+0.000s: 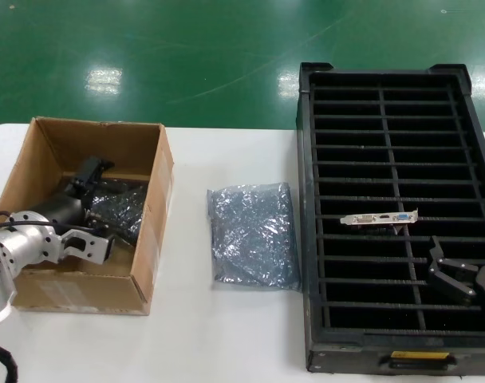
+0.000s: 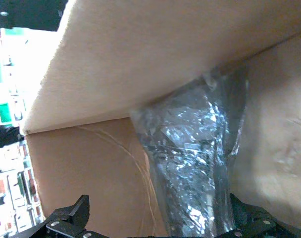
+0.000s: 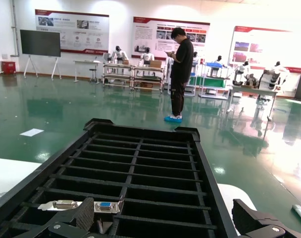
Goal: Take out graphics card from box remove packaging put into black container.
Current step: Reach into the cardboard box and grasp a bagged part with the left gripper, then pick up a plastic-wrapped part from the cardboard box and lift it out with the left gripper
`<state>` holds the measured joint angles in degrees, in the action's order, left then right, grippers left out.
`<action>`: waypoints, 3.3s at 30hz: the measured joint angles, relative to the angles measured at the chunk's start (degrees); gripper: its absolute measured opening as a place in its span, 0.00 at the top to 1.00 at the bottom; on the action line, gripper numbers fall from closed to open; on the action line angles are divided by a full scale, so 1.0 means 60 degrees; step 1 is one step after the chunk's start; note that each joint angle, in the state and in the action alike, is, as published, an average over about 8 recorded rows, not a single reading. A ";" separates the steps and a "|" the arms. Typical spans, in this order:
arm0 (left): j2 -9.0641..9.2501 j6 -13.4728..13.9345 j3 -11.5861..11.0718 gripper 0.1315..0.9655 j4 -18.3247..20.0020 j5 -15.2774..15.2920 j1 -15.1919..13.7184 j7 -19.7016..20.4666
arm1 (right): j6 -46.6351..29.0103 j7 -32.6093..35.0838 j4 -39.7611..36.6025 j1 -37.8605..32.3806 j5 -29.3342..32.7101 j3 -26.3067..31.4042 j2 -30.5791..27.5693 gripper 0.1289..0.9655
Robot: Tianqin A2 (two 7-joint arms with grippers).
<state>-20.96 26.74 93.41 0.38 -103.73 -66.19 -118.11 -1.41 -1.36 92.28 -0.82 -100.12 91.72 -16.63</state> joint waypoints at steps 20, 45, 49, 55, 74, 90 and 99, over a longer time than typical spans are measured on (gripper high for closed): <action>0.0234 -0.0091 -0.1135 0.26 -0.0005 -0.1199 0.0043 -0.1165 | 0.0000 0.0000 0.0000 0.0000 0.0000 0.0000 0.0000 0.00; -0.0155 0.0181 0.0175 0.80 -0.0012 0.0050 0.0153 0.0352 | 0.0000 0.0000 0.0000 0.0000 0.0000 0.0000 0.0000 0.00; -0.0189 0.0176 0.0263 0.87 -0.0010 0.0131 0.0205 0.0420 | 0.0000 0.0000 0.0000 0.0000 0.0000 0.0000 0.0000 0.00; -0.0214 0.0148 0.0200 0.94 -0.0007 0.0060 0.0309 0.0370 | 0.0000 0.0000 0.0000 0.0000 0.0000 0.0000 0.0000 0.00; -0.0354 0.0253 -0.0499 0.99 -0.0006 -0.0650 0.0093 0.0282 | 0.0000 0.0000 0.0000 0.0000 0.0000 0.0000 0.0000 0.00; -0.0684 0.1031 -0.0845 0.99 0.0002 -0.1004 -0.0223 0.1051 | 0.0000 0.0000 0.0000 0.0000 0.0000 0.0000 0.0000 0.00; -0.1043 0.2285 -0.1020 0.99 0.0019 -0.1187 -0.0336 0.1644 | 0.0000 0.0000 0.0000 0.0000 0.0000 0.0000 0.0000 0.00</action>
<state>-27.22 40.45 87.29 0.49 -110.86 -68.21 -108.25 -1.41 -1.36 92.28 -0.82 -100.12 91.72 -16.63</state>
